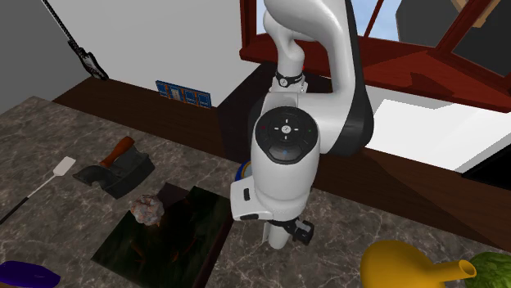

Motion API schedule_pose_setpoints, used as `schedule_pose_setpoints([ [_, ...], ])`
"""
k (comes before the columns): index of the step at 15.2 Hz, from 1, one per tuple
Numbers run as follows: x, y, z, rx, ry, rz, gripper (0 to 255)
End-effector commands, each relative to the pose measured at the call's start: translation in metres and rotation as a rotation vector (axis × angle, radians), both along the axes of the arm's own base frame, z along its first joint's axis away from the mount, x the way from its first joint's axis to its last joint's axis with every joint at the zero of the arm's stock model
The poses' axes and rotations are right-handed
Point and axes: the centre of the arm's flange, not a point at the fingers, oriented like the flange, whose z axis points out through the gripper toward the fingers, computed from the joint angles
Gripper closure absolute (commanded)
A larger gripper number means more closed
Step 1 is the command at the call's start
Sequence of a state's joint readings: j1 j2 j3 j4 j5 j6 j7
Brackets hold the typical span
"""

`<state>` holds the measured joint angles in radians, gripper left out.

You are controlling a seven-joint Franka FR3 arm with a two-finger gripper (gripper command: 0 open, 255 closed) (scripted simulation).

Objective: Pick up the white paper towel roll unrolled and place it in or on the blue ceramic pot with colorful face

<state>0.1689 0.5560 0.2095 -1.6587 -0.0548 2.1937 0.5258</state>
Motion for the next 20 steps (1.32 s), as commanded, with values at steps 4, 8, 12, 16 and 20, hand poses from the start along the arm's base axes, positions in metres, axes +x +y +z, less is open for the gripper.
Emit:
schedule_pose_setpoints([
  [4, -0.002, 0.002, -0.025, 0.0, 0.0, 0.0, 0],
  [8, -0.002, 0.002, -0.025, 0.0, 0.0, 0.0, 0],
  [12, -0.002, 0.002, -0.024, 0.0, 0.0, 0.0, 255],
  [16, -0.002, 0.002, -0.024, 0.0, 0.0, 0.0, 255],
  [20, -0.002, 0.002, -0.025, 0.0, 0.0, 0.0, 255],
])
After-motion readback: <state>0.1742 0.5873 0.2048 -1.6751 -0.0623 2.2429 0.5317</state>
